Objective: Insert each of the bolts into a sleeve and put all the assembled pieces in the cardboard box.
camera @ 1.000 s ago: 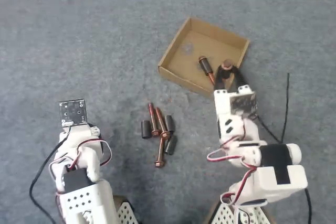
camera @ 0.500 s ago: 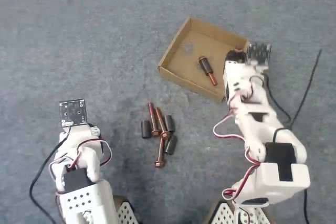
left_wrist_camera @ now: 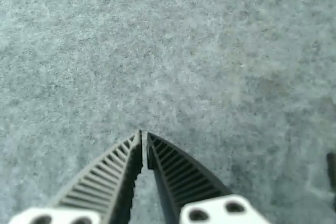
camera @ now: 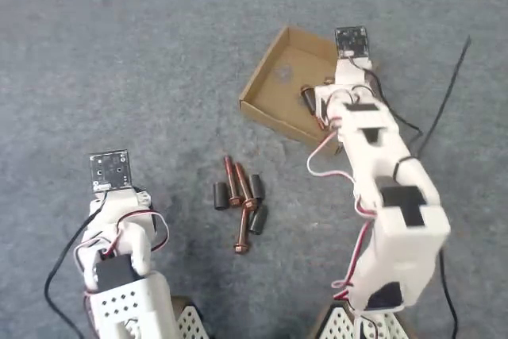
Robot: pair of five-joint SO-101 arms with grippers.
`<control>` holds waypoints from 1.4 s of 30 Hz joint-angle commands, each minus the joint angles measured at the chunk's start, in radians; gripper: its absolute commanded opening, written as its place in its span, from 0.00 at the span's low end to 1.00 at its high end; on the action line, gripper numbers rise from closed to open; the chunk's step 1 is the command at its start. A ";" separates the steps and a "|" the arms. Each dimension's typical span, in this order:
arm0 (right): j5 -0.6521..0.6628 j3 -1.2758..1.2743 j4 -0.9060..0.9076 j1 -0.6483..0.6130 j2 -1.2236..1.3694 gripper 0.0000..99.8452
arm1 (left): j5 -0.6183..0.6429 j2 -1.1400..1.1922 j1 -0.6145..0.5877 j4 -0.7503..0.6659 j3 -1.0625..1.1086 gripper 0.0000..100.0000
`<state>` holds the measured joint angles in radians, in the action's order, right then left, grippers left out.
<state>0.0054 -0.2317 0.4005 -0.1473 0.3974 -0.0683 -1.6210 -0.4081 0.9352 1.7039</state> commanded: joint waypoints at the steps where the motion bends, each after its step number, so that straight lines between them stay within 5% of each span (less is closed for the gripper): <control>1: -0.017 0.187 0.119 -0.007 0.039 0.01 | -0.009 -0.003 0.000 0.000 -0.012 0.01; 6: -0.020 0.288 0.229 -0.016 0.085 0.03 | -0.011 -0.003 0.026 0.000 -0.012 0.01; 12: -0.014 0.298 0.255 -0.024 0.082 0.22 | -0.011 -0.003 0.026 0.000 -0.012 0.01; 20: -0.012 0.278 0.282 -0.025 -0.013 0.00 | -0.011 -0.003 0.026 -0.002 -0.012 0.01; 24: 0.000 0.264 0.384 -0.051 -0.107 0.02 | -0.011 -0.003 0.026 -0.002 -0.012 0.01; 31: 0.367 0.258 0.711 -0.168 -0.242 0.06 | -0.011 -0.003 0.026 -0.002 -0.012 0.01; 37: 0.417 0.258 0.792 -0.246 -0.314 0.21 | -0.011 -0.003 0.026 0.000 -0.012 0.01; 42: 0.476 0.258 0.757 -0.249 -0.291 0.19 | -0.011 -0.003 0.025 0.000 -0.012 0.01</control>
<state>0.4473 0.0092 1.1799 -0.3882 0.1565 -0.0713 -1.6210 -0.3882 0.9367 1.7039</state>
